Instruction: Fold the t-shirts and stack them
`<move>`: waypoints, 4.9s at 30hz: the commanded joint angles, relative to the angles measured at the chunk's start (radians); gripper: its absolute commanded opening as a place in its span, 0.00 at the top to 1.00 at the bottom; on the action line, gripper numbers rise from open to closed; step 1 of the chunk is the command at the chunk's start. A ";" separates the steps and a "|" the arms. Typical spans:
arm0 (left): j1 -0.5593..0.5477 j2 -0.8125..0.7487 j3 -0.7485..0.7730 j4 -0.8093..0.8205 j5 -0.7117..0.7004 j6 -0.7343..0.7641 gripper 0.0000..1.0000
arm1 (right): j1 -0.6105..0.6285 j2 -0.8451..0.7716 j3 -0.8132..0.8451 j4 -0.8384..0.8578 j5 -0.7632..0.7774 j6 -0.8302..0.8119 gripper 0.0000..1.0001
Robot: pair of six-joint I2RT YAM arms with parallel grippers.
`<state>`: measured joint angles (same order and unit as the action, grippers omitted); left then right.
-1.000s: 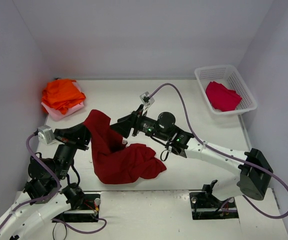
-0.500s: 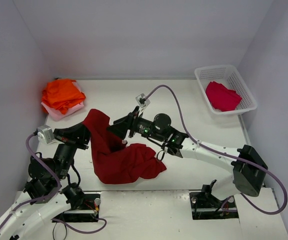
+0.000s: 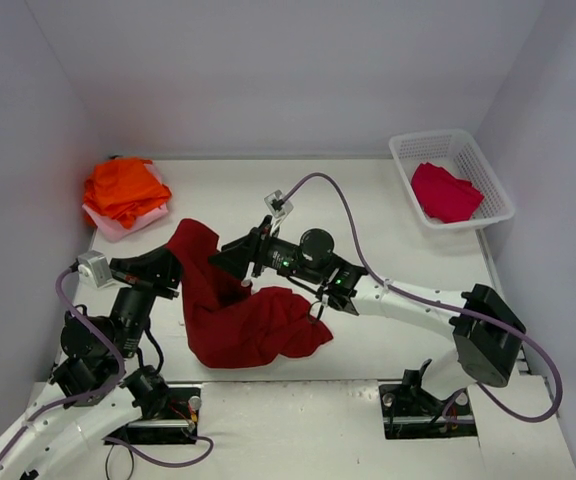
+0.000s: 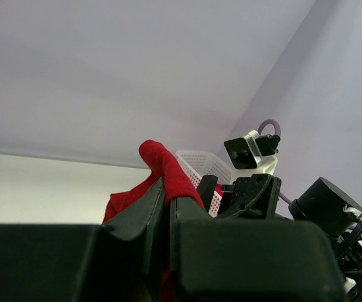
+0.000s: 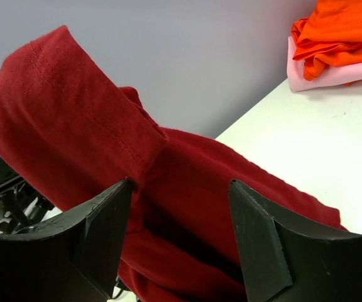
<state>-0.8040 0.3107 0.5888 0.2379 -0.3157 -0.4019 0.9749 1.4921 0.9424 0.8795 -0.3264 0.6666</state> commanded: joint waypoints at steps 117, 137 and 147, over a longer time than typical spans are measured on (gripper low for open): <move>0.203 0.659 0.052 0.985 1.150 -0.683 0.29 | 0.033 -0.556 0.365 -0.745 0.099 -0.315 1.00; 0.195 0.792 0.167 0.986 1.215 -0.612 0.30 | 0.034 -0.556 0.277 -0.679 0.073 -0.249 1.00; 0.200 0.792 0.161 0.983 1.218 -0.612 0.30 | 0.036 -0.585 0.268 -0.695 0.079 -0.252 1.00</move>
<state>-0.6022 1.1088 0.7036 1.1431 0.8867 -1.0321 1.0031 0.9409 1.2022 0.0776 -0.2436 0.4038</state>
